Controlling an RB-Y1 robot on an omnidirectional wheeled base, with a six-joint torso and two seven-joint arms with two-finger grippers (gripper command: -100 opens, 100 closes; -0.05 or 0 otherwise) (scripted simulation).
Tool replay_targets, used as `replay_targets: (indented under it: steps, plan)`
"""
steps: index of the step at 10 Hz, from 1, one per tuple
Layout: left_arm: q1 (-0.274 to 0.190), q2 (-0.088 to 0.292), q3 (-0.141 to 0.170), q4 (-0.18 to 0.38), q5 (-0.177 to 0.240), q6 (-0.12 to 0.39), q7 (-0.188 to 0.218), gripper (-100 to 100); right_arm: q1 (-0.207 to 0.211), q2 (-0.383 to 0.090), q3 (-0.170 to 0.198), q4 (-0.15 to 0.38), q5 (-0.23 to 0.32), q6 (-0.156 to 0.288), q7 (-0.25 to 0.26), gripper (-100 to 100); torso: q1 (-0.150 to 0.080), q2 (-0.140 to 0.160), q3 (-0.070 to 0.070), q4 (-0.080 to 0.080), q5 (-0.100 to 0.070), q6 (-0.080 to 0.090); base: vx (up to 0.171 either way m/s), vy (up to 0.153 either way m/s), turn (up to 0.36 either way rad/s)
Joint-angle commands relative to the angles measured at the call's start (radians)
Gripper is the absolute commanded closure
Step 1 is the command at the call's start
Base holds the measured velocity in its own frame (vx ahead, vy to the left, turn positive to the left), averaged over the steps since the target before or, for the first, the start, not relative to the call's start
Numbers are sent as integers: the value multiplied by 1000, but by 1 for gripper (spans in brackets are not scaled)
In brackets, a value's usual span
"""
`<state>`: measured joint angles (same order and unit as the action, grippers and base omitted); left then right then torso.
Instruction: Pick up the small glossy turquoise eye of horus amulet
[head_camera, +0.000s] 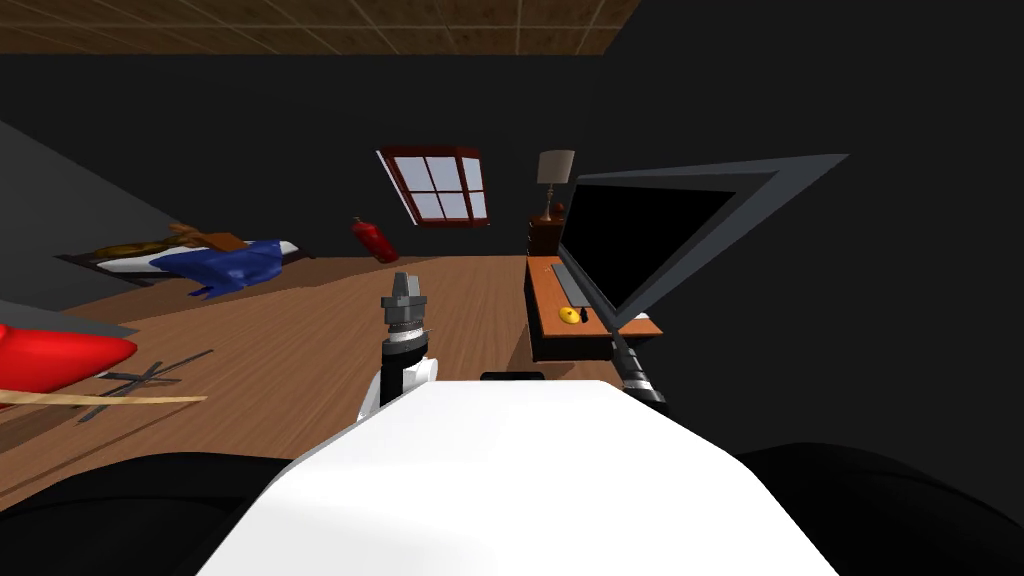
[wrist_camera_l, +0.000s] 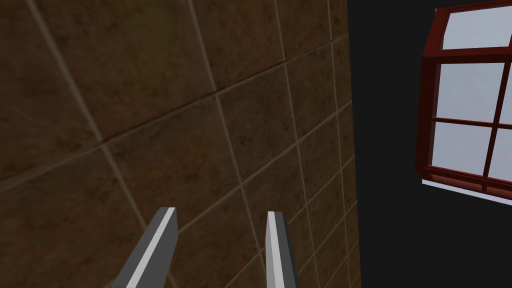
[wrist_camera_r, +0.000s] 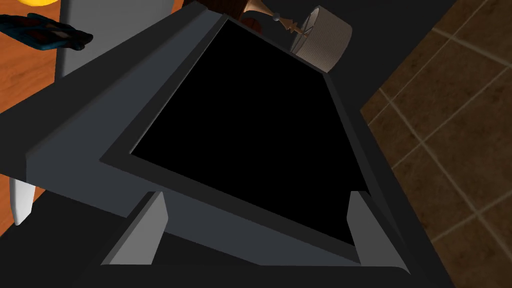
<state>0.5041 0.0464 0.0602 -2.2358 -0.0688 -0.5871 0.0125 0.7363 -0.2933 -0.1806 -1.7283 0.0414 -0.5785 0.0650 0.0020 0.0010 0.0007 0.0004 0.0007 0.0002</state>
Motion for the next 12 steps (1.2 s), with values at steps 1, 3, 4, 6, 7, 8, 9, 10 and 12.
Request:
replay_targets:
  steps: [1, 3, 4, 6, 7, 8, 9, 10, 12]
  plan:
    - [0, 0, 0, 0, 0, 0, 0, 0, 25, -29, -11, 50, -1, -10, 3, -100, 0, 0, 0, 0, 0, 0, 10, 54, 149]
    - [0, 0, 0, 0, 0, 0, 0, 0, 44, -50, -16, 129, 1, -10, 8, -100, 0, -1, -1, 0, 0, 0, 9, 41, 170]
    - [0, 0, 0, 0, 0, 0, 0, 0, 44, -50, -16, 155, 1, -10, 8, -100, 0, -1, -1, 0, 0, -1, 10, 33, 108]
    - [0, 0, 0, 0, 0, 0, 0, 0, 61, -73, -19, 227, 3, -10, 13, -100, 0, -1, 0, 0, 0, -1, 11, 43, 181]
    - [0, 0, 0, 0, 0, 0, 0, 0, 77, -96, -21, 260, 5, -10, 18, -100, -1, -1, -1, 0, 0, 0, 22, 36, 265]
    - [0, 0, 0, 0, 0, 0, 0, 0, 77, -96, -21, 290, 5, -10, 18, -100, -1, -2, -1, 0, 0, -1, 22, 20, 104]
    - [0, 0, 0, 0, 0, 0, 0, 0, 77, -96, -21, 297, 5, -10, 18, -100, -1, -2, -1, 0, 0, 0, 11, 8, -32]
    - [0, 0, 0, 0, 0, 0, 0, 0, 91, -119, -20, 324, 8, -11, 22, -100, -2, -1, -1, 0, 0, 0, 21, 29, 261]
    - [0, 0, 0, 0, 0, 0, 0, 0, 91, -119, -20, 368, 8, -11, 22, -100, -2, -2, -1, 0, 0, 0, 20, 10, 61]
